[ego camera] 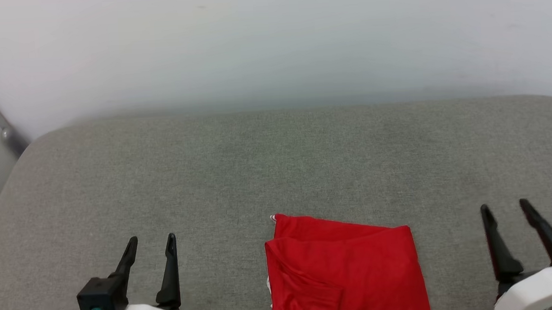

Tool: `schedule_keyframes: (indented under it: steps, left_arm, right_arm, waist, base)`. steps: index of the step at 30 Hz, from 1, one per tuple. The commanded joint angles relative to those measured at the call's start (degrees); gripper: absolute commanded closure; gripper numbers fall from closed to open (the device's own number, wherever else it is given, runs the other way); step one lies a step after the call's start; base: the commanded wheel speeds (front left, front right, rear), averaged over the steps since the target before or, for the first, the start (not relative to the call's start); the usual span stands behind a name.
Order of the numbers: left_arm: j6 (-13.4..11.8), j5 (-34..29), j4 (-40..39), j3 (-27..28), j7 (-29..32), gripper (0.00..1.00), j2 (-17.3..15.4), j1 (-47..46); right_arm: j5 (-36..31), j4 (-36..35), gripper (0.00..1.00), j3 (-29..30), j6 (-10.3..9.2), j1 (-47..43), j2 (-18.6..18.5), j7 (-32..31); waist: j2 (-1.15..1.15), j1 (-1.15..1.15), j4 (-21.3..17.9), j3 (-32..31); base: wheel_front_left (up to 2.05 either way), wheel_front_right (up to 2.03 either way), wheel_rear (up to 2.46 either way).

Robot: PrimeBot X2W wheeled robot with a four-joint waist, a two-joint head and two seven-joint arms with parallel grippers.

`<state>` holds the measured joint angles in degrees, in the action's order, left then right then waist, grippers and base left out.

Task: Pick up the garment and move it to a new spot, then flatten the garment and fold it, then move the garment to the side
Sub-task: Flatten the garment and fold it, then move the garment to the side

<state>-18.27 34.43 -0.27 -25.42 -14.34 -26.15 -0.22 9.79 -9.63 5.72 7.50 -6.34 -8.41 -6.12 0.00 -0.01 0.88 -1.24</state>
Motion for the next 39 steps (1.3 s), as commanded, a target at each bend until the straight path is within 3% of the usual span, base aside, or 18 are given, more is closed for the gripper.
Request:
schedule_keyframes:
  steps: [1,9,22,27,33,39]
  left_arm:
    - [-0.43,-0.56,-0.29,0.12,-0.39,0.0,-0.44,0.98]
    - [-1.35,-0.29,-1.21,-0.03,-0.24,0.0,-1.31,4.41]
    - [-0.97,-0.1,-1.4,-0.36,-0.44,0.0,-0.31,4.24]
    - [-0.96,-0.39,-1.83,0.69,-0.64,0.0,0.32,3.79]
    - [-0.85,-1.2,-2.41,2.19,-0.85,0.0,1.51,3.19]
    - [-0.03,-2.31,-3.25,3.36,-0.93,0.0,3.22,2.46]
  right_arm:
    - [-0.89,-1.0,0.0,-0.47,-0.02,-1.42,0.71,0.56]
    - [-0.59,-4.38,0.0,-3.11,-0.02,-5.87,3.4,0.86]
    - [-0.21,-4.7,0.0,-1.87,-0.02,-6.88,4.44,-1.74]
    - [5.98,1.54,0.0,5.18,-0.03,-7.79,4.52,-9.6]
    - [14.09,11.98,0.0,15.11,-0.01,-5.84,1.39,-17.24]
    - [27.4,19.45,0.0,14.79,-0.01,-0.62,1.19,-30.24]
  waist:
    - [0.0,0.01,-0.31,-0.58]
    - [0.0,0.01,-0.91,-2.61]
    - [0.0,0.01,-0.1,-2.84]
    - [0.0,0.01,0.7,-2.29]
    - [0.0,0.01,3.11,-0.85]
    - [0.0,0.01,5.49,1.47]
  base:
    - [0.0,0.0,0.0]
    - [0.0,0.0,0.0]
    - [0.0,0.0,0.0]
    - [0.0,0.0,0.0]
    - [0.0,0.0,0.0]
    - [0.0,0.0,0.0]
